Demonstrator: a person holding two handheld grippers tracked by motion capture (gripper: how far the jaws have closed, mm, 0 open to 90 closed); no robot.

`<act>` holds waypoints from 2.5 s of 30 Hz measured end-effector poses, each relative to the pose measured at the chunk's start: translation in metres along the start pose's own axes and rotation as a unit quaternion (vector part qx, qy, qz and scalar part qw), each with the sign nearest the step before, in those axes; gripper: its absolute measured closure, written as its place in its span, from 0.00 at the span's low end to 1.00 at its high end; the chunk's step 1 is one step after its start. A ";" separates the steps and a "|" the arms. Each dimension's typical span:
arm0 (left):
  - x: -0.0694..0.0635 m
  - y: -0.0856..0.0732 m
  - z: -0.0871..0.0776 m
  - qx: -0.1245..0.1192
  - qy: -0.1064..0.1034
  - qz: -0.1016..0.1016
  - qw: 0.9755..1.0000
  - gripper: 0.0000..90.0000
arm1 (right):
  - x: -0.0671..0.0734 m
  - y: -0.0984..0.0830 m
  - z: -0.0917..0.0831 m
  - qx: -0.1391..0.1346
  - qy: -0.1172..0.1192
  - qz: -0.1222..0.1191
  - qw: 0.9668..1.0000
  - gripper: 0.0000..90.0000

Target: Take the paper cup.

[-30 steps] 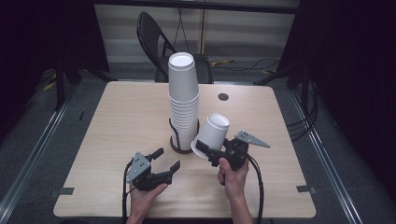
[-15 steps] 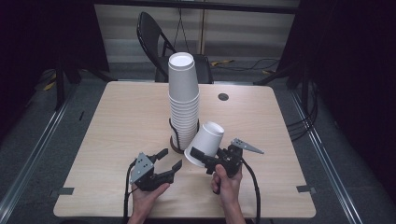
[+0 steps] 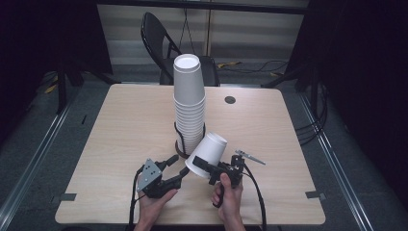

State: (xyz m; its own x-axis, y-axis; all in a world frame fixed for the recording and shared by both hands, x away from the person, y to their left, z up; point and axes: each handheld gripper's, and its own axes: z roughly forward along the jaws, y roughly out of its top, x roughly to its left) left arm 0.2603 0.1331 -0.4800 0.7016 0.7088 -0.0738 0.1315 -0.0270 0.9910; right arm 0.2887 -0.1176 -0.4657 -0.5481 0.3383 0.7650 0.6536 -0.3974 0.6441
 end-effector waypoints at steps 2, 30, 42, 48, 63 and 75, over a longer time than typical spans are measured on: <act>-0.001 -0.001 0.000 -0.002 0.001 0.002 1.000 0.51 | 0.000 0.000 0.000 0.000 0.003 0.005 1.000 0.16; -0.007 -0.005 0.006 -0.043 0.022 0.012 0.999 0.72 | 0.007 -0.027 0.017 0.037 0.024 0.067 0.997 0.16; -0.012 -0.004 0.008 -0.060 0.035 0.015 0.997 0.81 | 0.008 -0.030 0.021 0.049 0.026 0.083 0.995 0.16; -0.013 -0.001 0.007 -0.071 0.042 0.011 0.997 0.90 | 0.008 -0.032 0.025 0.059 0.030 0.081 0.995 0.14; -0.011 -0.003 0.004 -0.059 0.022 -0.002 0.998 0.96 | 0.006 -0.023 0.018 0.037 0.025 0.051 0.998 0.11; -0.003 -0.001 -0.002 -0.023 -0.008 -0.019 1.000 0.96 | 0.003 -0.001 0.003 0.004 -0.012 0.009 1.000 0.12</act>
State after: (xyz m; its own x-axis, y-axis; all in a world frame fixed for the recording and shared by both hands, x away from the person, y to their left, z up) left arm 0.2567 0.1330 -0.4806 0.7078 0.6972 -0.1134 0.1262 0.0332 0.9915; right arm 0.2880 -0.1136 -0.4646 -0.5228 0.3517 0.7765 0.6679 -0.3971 0.6295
